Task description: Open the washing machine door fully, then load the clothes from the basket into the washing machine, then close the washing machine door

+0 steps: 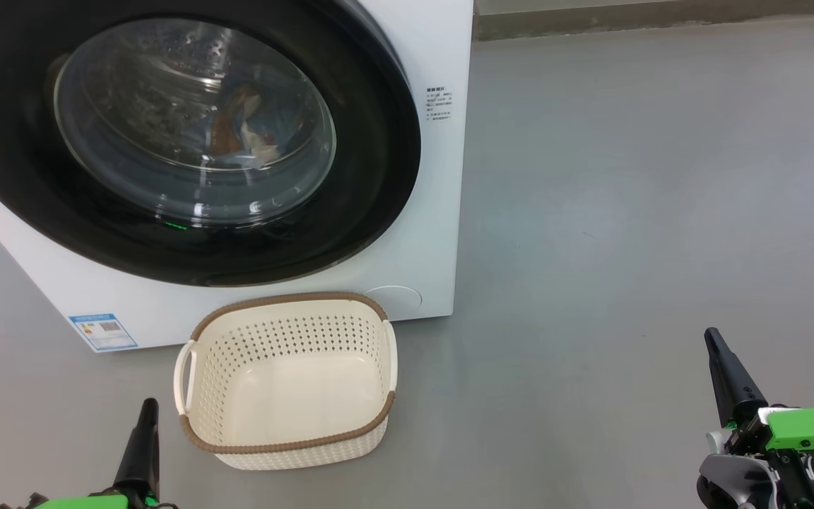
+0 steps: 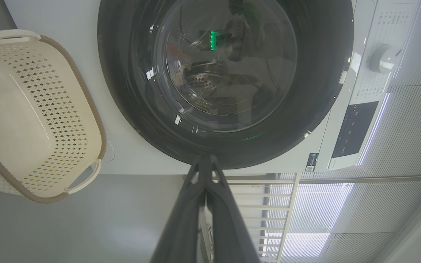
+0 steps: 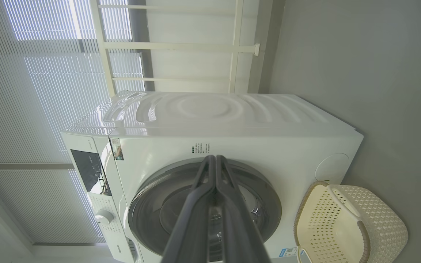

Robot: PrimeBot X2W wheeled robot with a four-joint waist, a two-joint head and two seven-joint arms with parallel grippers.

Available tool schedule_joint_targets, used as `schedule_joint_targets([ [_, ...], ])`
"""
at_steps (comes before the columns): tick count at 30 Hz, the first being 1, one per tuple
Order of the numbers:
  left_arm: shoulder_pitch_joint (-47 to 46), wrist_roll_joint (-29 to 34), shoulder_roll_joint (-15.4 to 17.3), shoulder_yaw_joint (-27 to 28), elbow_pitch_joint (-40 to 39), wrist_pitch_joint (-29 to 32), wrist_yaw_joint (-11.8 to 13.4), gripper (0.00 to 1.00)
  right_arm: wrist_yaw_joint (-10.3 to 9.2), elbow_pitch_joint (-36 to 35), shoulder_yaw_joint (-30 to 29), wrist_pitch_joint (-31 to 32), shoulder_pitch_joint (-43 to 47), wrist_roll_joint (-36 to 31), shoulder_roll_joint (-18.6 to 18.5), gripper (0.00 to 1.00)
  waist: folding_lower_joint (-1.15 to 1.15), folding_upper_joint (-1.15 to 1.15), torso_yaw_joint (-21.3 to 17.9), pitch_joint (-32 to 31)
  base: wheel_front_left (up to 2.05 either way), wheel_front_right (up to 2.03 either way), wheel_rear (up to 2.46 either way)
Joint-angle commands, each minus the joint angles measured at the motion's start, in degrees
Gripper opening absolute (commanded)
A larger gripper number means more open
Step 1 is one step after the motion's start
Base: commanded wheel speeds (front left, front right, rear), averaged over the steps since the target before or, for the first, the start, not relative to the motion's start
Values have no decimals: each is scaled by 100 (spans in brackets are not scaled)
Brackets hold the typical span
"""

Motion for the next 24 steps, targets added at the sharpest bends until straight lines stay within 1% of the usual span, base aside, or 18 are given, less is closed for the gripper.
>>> schedule_joint_targets([
  [1,-244,-47,81,191,-174,35,-38,0,10,-147,109,29,-107,-6,-52,0,0,0,0,0,0,0,0],
  [24,-244,-47,81,191,-174,35,-38,0,10,-147,102,35,-107,-12,-47,0,0,0,0,0,0,0,0],
])
